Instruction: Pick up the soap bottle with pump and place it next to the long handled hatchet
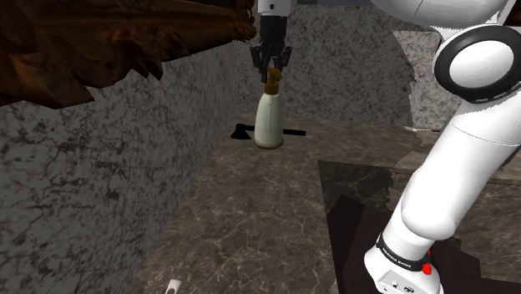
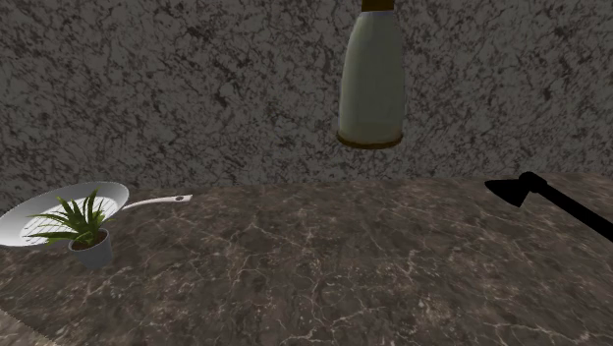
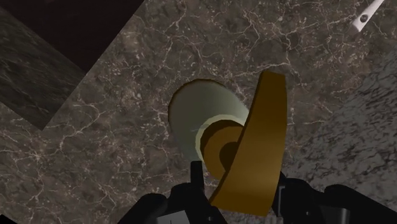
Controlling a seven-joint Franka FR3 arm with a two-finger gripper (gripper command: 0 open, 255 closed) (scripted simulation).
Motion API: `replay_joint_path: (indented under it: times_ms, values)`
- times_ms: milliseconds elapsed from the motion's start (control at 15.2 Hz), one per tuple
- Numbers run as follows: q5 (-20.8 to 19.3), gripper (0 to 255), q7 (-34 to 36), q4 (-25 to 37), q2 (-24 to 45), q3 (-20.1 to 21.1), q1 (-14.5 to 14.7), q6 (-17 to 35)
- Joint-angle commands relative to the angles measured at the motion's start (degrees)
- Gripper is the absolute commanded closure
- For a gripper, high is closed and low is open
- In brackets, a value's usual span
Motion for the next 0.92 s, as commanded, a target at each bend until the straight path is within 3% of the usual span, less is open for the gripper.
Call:
replay_joint_path:
  times_ms: [0,858]
  values:
    - [-0.14,255,-2.99,-2.20,-0.52,-1.50,-1.27,1.60]
    - [-0.99,255,-19.84,-6.02,4.14,-10.21,-8.96,9.41]
